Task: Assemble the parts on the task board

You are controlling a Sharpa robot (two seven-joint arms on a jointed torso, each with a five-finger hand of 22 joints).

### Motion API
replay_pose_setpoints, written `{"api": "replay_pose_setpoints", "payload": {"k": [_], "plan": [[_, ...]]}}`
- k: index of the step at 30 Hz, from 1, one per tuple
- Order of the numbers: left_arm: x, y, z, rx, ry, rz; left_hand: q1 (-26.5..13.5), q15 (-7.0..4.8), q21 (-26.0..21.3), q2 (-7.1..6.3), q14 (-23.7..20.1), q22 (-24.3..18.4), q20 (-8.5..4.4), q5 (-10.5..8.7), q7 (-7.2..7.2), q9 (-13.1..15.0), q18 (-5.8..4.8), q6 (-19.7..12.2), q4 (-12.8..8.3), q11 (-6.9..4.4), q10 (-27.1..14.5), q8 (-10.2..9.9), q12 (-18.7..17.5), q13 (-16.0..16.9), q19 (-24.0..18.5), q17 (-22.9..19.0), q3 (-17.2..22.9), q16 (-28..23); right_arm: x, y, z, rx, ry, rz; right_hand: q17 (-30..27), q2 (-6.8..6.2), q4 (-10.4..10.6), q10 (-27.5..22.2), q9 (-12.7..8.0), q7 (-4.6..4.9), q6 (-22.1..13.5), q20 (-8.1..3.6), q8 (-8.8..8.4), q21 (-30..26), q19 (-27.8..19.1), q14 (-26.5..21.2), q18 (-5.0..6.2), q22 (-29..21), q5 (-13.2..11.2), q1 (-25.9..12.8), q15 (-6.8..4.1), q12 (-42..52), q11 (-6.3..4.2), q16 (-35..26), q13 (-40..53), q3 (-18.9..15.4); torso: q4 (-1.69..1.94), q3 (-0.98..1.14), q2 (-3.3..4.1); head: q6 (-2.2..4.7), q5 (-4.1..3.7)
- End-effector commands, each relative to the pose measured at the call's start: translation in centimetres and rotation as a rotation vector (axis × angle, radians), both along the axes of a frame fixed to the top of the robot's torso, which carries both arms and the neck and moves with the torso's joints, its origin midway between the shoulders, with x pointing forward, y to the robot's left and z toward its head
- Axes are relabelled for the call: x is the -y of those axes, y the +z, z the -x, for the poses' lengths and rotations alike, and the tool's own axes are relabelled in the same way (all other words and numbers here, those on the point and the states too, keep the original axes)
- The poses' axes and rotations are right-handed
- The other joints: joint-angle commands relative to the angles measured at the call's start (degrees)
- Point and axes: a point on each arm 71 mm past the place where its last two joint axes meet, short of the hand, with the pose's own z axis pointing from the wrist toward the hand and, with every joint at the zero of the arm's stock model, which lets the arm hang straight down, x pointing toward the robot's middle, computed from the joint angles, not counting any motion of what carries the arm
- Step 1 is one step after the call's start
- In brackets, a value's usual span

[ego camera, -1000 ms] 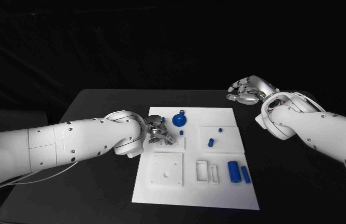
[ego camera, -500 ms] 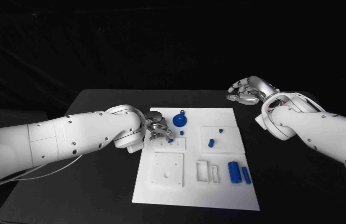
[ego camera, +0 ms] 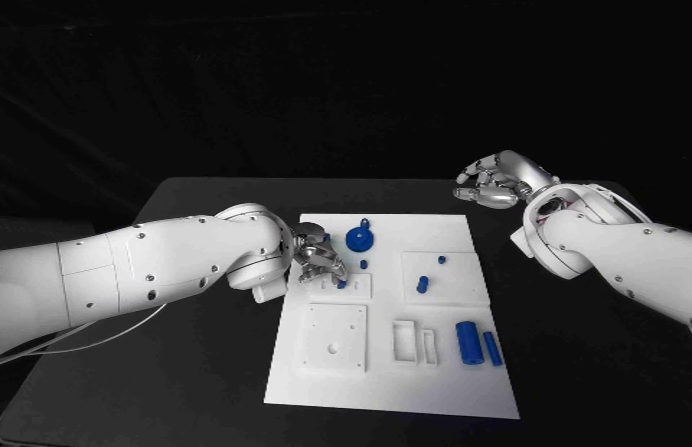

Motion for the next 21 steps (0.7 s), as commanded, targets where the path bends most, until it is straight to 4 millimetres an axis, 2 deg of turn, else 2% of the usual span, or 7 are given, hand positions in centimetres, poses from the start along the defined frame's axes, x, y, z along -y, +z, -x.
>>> {"api": "replay_pose_setpoints", "payload": {"k": [1,6,21], "plan": [[0.09,-0.18,0.18,-0.03,-0.014,-0.004,-0.1,0.14,0.3,0.3,-0.1,-0.1,-7.76,0.2,-2.75,0.0,0.67,4.9,-0.2,-1.59,-2.2,-0.4,-0.3,0.1,-0.3,-0.1,0.0,0.3,-0.14,-0.04,0.0,-0.004,0.014,0.005,-0.1,0.54,0.0,-0.2,-0.1,0.6,0.2,-0.2,-0.11,-0.2,0.3,-0.3,4.85,0.7,0.3,0.0,0.28,0.4,0.23,-0.1,-0.1,-0.2,0.02,0.0,0.0,0.02,-0.04],[-0.1,-0.14,0.14,-0.024,-0.007,0.0,-0.2,0.13,0.3,0.31,-0.1,-0.1,-7.74,-0.04,-2.74,0.2,0.66,4.9,-0.2,-1.57,-2.3,-0.5,-0.4,0.1,-0.3,-0.1,-0.1,0.3,-0.15,-0.04,0.0,-0.004,0.014,0.004,-0.1,0.55,0.0,-0.2,-0.1,0.6,0.2,-0.2,-0.11,-0.3,0.3,-0.2,4.85,0.7,0.3,0.0,0.28,0.4,0.23,0.0,-0.1,-0.2,0.06,-0.01,0.0,0.02,-0.04],[-0.38,-0.06,0.15,-0.012,-0.003,0.003,-0.4,-0.09,0.4,-0.16,-0.6,-0.7,-7.79,-3.11,-2.52,1.0,0.72,4.6,0.4,-1.35,-2.6,-1.5,-1.0,0.3,-0.6,-0.5,0.0,0.0,-0.13,-0.05,0.01,-0.005,0.015,0.004,-0.1,0.57,0.0,-0.2,-0.1,0.6,0.2,-0.2,-0.11,-0.3,0.3,-0.2,4.85,0.7,0.3,0.0,0.28,0.4,0.23,0.0,-0.1,-0.2,0.04,-0.06,0.0,0.09,0.01]]}}
